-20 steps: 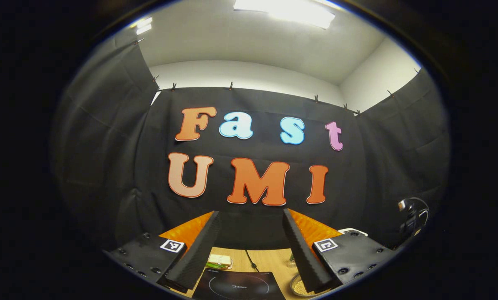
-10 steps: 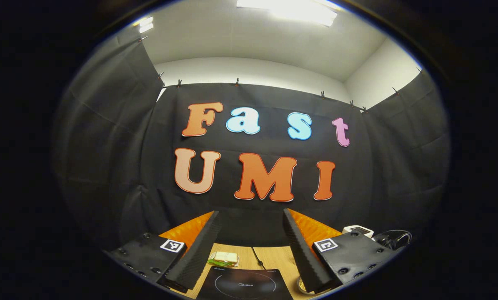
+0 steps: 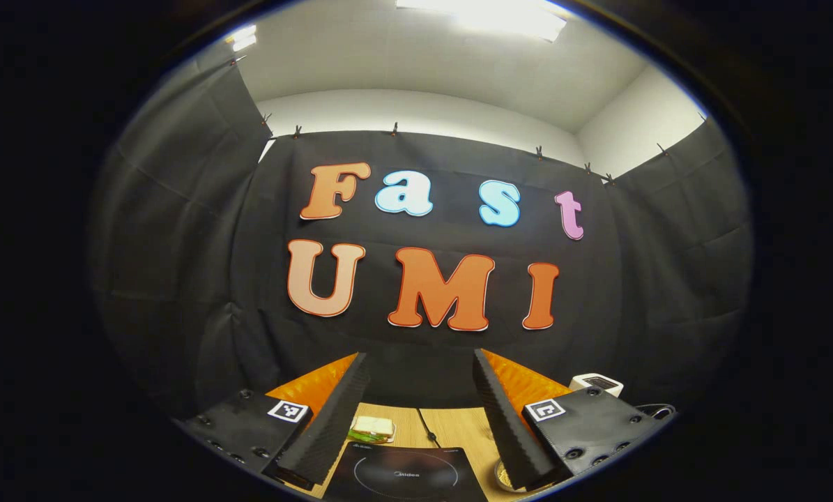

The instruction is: First push the handle of the pot to place it horizontally, then grasp the pot with both hands and set it on the induction cooktop.

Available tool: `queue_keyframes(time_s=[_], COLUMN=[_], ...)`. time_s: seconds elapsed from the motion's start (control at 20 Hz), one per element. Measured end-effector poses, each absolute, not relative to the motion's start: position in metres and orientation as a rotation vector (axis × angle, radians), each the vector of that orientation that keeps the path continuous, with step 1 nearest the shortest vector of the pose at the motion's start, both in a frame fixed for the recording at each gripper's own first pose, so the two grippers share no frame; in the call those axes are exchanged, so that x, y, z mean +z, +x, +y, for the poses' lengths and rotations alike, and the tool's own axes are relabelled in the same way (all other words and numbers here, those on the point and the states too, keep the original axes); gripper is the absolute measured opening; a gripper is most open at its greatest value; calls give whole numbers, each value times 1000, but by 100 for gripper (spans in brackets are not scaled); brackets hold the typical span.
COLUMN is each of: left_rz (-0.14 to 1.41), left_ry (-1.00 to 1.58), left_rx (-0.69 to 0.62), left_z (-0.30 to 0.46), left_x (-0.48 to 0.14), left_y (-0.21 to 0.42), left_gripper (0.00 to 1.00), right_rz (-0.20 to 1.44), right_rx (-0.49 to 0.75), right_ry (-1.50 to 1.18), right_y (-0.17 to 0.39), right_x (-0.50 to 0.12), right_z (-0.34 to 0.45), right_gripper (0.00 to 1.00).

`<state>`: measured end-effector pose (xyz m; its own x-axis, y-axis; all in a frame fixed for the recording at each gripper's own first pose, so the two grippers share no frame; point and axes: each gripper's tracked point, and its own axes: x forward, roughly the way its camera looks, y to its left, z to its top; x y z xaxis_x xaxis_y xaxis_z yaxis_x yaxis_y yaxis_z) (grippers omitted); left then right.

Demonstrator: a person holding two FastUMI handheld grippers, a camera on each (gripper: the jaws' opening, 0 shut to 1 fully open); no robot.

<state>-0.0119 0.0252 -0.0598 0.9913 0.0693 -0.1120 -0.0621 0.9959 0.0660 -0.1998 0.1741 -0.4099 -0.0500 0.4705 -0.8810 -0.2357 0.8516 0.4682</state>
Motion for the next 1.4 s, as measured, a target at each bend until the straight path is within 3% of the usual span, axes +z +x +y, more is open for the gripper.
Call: queue_keyframes(time_s=[0.8, 1.4], left_rz=[171, 200], left_ry=[73, 70], left_rx=[52, 42], left_z=[16, 19], left_x=[-84, -101], left_y=[-5, 11], left_gripper=[97, 97], right_rz=[1578, 1581], right_rx=[500, 302], right_ry=[256, 209], right_y=[-202, -168], right_x=[-437, -459], right_z=[139, 73], right_gripper=[0, 0])
